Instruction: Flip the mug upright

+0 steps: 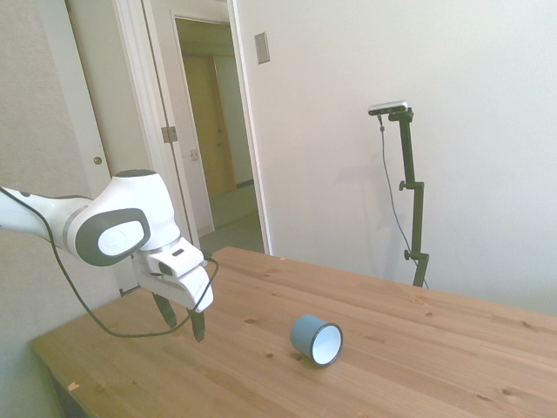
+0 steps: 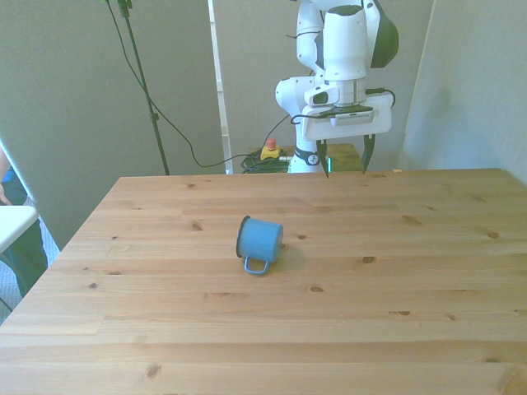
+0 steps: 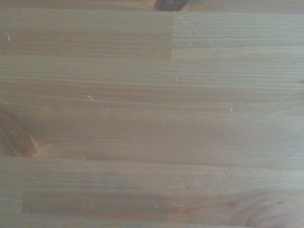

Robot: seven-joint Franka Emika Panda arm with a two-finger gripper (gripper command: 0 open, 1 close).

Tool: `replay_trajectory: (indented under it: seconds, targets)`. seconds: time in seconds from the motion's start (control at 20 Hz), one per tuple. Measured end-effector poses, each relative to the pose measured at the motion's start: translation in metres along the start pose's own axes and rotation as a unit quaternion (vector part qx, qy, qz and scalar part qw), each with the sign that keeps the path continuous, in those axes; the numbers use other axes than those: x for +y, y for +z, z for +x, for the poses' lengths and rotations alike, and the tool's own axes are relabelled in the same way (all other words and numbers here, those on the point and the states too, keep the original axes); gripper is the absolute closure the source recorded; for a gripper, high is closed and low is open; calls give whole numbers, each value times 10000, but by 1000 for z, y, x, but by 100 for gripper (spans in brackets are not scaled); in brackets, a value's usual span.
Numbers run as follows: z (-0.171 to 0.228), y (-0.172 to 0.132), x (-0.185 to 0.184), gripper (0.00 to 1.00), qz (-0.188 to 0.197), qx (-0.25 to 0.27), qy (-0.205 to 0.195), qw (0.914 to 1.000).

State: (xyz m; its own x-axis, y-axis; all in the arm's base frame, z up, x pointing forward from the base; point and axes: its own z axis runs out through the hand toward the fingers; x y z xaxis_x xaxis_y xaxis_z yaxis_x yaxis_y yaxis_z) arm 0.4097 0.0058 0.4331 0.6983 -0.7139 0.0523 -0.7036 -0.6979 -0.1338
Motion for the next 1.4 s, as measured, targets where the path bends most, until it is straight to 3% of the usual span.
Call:
replay_trajectory:
  seconds: [0.2, 0.45, 0.65, 0.85, 1.0, 1.4]
  targets:
    - [14, -7, 7, 0, 65, 42, 219, 9997]
    - [97, -55, 43, 0, 488, 365, 742, 9954]
    - [156, -69, 71, 0, 800, 452, 885, 9918]
    - [214, -51, 122, 0, 1139, 298, 1092, 9870]
    - [225, -51, 122, 0, 1370, 264, 1098, 9841]
    - [293, -5, 158, 0, 1950, -377, 1215, 9725]
